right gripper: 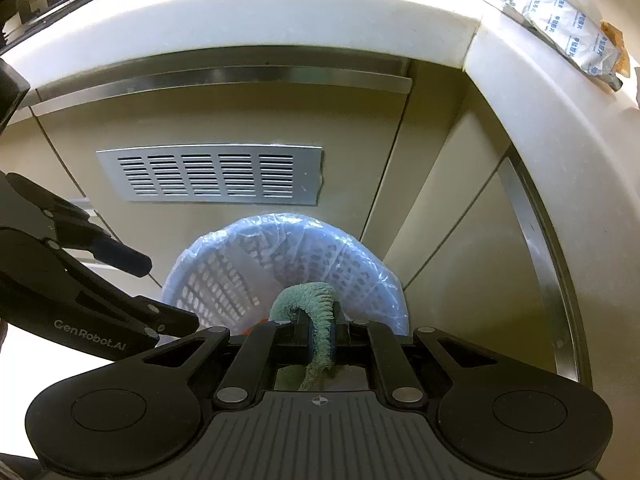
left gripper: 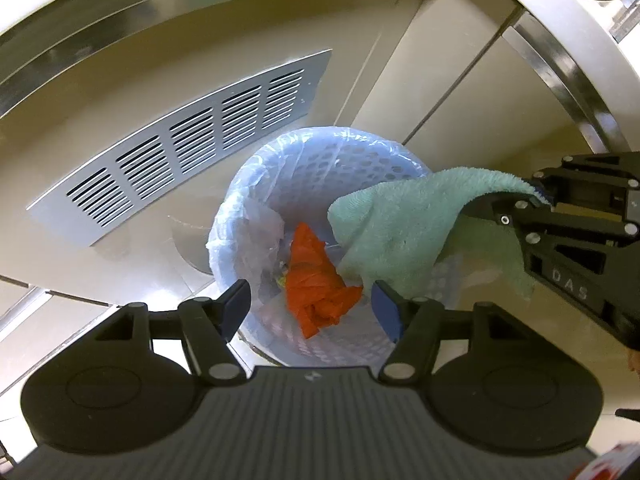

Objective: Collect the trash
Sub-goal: 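Open the left tool to drop the orange bag while the right tool releases the green cloth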

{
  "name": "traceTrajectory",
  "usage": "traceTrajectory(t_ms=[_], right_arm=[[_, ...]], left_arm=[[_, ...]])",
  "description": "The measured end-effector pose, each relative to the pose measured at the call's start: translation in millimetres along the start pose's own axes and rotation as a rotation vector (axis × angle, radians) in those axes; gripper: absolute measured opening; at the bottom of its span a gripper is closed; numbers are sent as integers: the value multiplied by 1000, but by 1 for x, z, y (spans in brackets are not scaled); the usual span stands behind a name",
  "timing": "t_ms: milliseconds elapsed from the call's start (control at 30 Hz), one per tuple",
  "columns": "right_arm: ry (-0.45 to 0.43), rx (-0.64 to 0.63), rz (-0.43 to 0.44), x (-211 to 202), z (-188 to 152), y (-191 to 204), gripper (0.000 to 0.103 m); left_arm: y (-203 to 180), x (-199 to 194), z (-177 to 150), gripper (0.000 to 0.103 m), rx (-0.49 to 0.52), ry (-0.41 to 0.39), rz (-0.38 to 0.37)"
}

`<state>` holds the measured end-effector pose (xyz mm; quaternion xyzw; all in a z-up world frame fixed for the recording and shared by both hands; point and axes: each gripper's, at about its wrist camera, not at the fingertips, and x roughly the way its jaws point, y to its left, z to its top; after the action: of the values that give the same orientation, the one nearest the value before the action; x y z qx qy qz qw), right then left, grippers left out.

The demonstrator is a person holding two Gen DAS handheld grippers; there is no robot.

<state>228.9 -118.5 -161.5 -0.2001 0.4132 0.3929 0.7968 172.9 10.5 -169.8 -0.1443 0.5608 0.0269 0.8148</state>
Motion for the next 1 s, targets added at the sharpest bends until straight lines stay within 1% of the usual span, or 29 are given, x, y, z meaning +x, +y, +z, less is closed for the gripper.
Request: traceTrajectory(t_ms=[200, 300, 333, 367, 400, 433, 733, 867, 1000], right_arm=[[-14, 5, -6, 0, 5, 1, 8], [18, 28, -6, 7, 7, -2, 10], [25, 37, -8, 9, 6, -3, 20], [26, 48, -6, 10, 6, -4, 39], [24, 59, -5, 10, 5, -5, 45], [24, 66, -4, 10, 4, -6, 49], [28, 65, -3, 5, 2, -4, 49], [8, 60, -3, -5, 5, 0, 49], [-40, 57, -7, -26, 12, 3, 49]], left_arm=[[6, -4, -1, 63, -20, -8, 7], [8, -6, -2, 63, -26, -14, 8], [9, -6, -2, 63, -27, -15, 9], [10, -6, -2, 63, -28, -16, 11], [10, -7, -3, 63, -29, -16, 11], [11, -7, -3, 63, -30, -16, 11], [14, -11, -8, 63, -28, -23, 7], [12, -21, -6, 63, -18, -51, 2], [6, -39, -1, 63, 9, -97, -11]])
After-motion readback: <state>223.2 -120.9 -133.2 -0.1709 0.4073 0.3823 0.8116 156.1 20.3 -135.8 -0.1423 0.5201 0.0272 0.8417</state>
